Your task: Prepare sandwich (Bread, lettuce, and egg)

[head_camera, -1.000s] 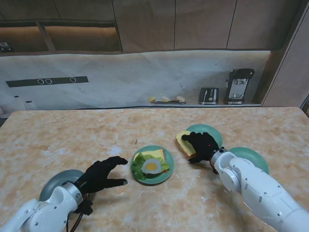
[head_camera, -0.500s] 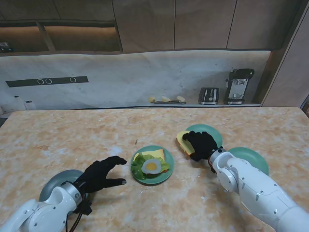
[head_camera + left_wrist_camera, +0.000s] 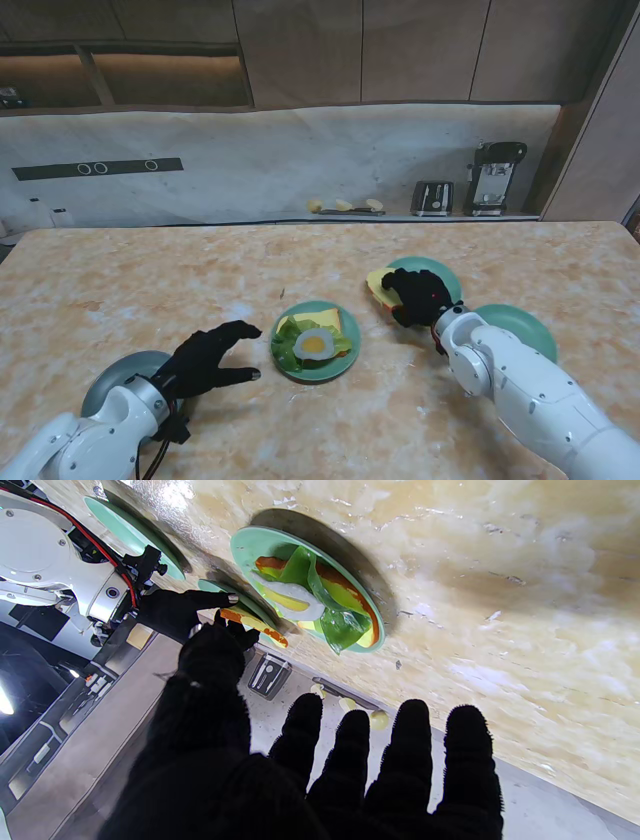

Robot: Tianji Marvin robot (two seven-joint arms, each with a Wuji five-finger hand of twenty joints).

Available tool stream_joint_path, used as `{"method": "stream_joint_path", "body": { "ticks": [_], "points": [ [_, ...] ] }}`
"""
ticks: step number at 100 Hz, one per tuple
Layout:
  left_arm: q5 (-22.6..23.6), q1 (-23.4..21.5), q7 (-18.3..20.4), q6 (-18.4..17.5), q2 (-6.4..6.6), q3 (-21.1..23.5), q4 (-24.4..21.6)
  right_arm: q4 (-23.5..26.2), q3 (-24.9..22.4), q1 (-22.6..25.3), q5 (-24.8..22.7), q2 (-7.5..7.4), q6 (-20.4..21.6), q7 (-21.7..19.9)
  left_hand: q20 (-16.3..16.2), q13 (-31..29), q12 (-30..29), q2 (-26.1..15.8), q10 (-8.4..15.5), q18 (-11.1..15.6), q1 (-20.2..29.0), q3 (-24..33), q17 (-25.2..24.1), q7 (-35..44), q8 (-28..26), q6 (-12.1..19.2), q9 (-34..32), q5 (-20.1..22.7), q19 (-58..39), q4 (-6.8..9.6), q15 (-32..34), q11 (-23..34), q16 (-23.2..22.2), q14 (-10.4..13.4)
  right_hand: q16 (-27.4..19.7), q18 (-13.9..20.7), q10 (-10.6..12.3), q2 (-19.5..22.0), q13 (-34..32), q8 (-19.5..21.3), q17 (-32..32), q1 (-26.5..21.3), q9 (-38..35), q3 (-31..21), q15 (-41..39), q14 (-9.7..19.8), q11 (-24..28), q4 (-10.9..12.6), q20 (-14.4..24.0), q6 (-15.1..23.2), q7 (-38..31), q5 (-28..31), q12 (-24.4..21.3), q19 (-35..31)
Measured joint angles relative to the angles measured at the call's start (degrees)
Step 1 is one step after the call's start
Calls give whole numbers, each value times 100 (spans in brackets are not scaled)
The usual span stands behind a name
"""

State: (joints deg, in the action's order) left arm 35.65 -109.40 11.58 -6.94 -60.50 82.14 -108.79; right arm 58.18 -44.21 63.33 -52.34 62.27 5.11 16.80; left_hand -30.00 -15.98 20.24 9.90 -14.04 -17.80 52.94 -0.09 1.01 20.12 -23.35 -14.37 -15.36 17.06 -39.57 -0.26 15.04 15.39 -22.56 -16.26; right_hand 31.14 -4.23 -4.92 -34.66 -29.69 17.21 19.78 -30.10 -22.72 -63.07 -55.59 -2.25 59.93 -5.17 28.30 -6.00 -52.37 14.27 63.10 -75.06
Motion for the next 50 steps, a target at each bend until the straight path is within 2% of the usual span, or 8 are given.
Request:
{"method": "stream_joint_path", "body": {
  "ticks": [16, 20, 28, 38, 42, 50],
  "points": [
    [3, -15, -70, -12, -11, 1, 2, 1, -69, 15, 7, 30, -73, 82, 0, 0, 0, 0, 0, 0, 49, 0, 1, 0, 0, 0, 0, 0, -4, 0, 0, 1, 0, 0, 65, 94, 0, 402, -127, 145, 193, -397, -138, 185, -192, -58, 56, -54, 0, 92, -86, 281, 0, -214],
    [4, -20, -78, -12, -14, 3, 2, 8, -84, 19, -6, 31, -83, 108, -5, 0, 0, 0, 0, 0, 50, 0, 1, 0, 0, 0, 0, 0, -8, 0, 0, 1, 0, 0, 109, 96, -1, 466, -172, 171, 195, -609, -296, 320, -259, -60, 83, -273, 0, 128, -126, 352, 0, -215],
    [11, -25, -82, -15, -17, 6, 2, 38, -125, 33, -24, 32, -106, 140, -14, 0, 0, 0, 0, 0, 51, 0, 1, 0, 0, 0, 0, 0, -10, 0, 0, 3, 0, 0, 149, 128, -24, 526, -296, 224, 264, -893, -377, 486, -398, -72, 153, -521, 0, 161, -146, 516, 0, -218],
    [17, -26, -94, -31, -20, 12, 2, 59, -179, 44, -25, 43, -138, 205, -46, 0, 1, 0, 0, 0, 51, 0, 1, 0, 0, 0, 0, 0, -10, 0, 0, 6, 0, 0, 226, 146, -93, 529, -478, -218, 443, -1174, -646, 653, -586, -106, 293, -636, 0, 243, -469, 644, 0, -317],
    [17, -26, -103, -32, -21, 14, 2, 60, -203, 45, -25, 51, -139, 253, -47, 0, 1, 0, 0, 0, 51, 0, 1, 0, 0, 0, 0, 0, -11, 0, 0, 8, 0, 0, 274, 147, -99, 529, -524, -448, 489, -1246, -738, 702, -640, -107, 321, -636, 0, 382, -687, 723, 0, -352],
    [17, -27, -109, -34, -23, 21, 2, 62, -263, 47, -47, 64, -137, 324, -49, 0, 1, 0, 0, 0, 51, 0, 1, 0, 0, 0, 0, 0, -12, 0, 0, 9, 0, 0, 278, 157, -99, 526, -578, -594, 535, -1400, -876, 705, -712, -109, 356, -636, 0, 680, -1065, 925, 0, -368]
  ]
}}
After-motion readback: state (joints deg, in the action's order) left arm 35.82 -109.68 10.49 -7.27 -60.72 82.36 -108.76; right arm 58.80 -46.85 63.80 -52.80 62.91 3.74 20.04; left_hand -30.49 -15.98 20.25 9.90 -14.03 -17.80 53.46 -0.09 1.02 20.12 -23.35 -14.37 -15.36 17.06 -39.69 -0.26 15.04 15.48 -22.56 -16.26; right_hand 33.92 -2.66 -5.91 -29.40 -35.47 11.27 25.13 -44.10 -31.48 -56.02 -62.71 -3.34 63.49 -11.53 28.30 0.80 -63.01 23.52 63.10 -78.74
